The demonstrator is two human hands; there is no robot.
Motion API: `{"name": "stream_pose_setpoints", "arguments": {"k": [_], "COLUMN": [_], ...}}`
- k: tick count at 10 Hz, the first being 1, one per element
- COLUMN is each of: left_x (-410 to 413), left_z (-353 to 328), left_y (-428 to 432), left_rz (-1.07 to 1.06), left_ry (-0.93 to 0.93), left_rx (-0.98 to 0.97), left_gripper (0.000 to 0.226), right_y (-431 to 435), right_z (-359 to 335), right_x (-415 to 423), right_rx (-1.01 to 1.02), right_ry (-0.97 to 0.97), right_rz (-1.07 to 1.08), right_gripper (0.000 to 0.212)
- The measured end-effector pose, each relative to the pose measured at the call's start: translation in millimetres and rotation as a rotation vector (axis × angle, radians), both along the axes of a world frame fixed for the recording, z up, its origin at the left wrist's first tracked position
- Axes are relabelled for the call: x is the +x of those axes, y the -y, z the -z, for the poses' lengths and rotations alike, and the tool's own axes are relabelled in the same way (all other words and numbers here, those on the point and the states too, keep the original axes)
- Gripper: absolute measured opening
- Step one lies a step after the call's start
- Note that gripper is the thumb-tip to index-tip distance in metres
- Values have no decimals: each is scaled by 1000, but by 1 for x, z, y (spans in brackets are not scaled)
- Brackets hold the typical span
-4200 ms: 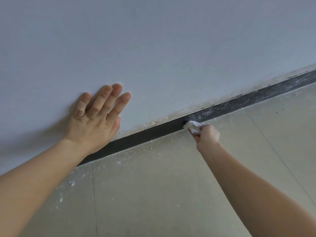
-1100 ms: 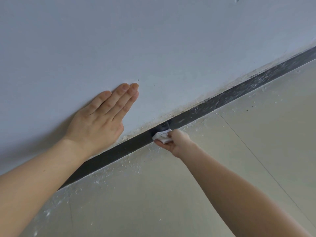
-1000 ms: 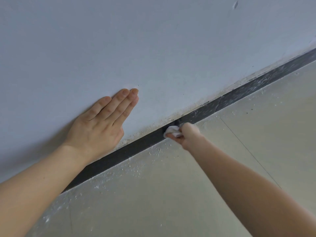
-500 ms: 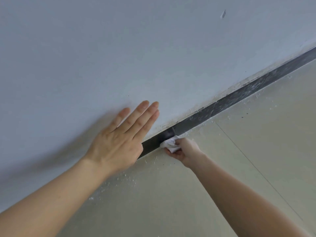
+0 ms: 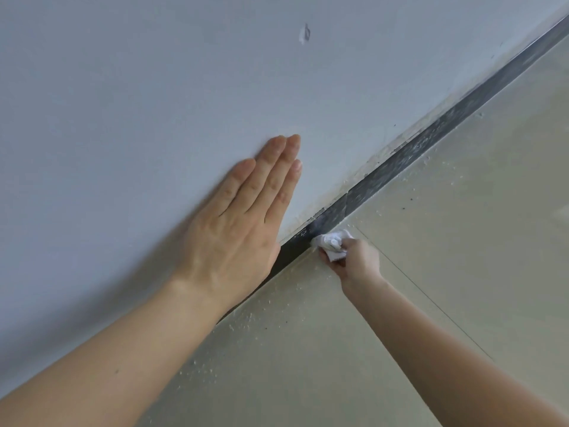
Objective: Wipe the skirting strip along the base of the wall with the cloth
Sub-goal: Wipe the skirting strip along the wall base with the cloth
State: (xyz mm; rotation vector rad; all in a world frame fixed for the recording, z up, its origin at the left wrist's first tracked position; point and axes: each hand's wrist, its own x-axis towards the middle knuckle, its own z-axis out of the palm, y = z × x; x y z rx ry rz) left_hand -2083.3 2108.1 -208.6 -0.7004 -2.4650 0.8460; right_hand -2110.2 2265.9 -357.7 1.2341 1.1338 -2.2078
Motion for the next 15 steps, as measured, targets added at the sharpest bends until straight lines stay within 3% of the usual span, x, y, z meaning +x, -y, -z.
{"name": "stream_pose_setpoints", "arguments": {"k": [1, 2, 5, 7, 8, 10, 11, 12, 15], "left_x": [-6, -6, -1, -1, -2, -6, -4, -4, -20], "left_z": [4, 0, -14, -7, -3, -4, -12, -16, -11], "left_y": [0, 0, 3, 7, 9, 8, 5, 4, -40], "left_rz": [-30, -60, -53, -19, -3, 37, 0, -28, -49], "left_ry": [-22, -6, 54, 7, -27, -2, 42, 73, 57], "left_rx": [-78, -112, -164, -205, -266, -165, -133, -138, -15], "left_gripper": [65, 66, 69, 64, 63, 72, 77, 81, 81], "right_y": [31, 47, -20, 31, 47, -17, -44, -49, -24], "right_z": [-31, -42, -85, -88, -85, -99, -101, -99, -76], "right_x": [14, 15, -20, 31, 10, -41, -41, -27, -20], "right_rx": [-143, -185, -137, -234, -132, 233, 337, 411, 391], "right_ry": [78, 173, 79, 235, 137, -54, -25, 61, 2], "right_rz": [-341, -369, -18, -366, -478, -150, -196, -423, -856], "right_gripper": [16, 7, 22, 17, 16, 17, 12, 25, 28]}}
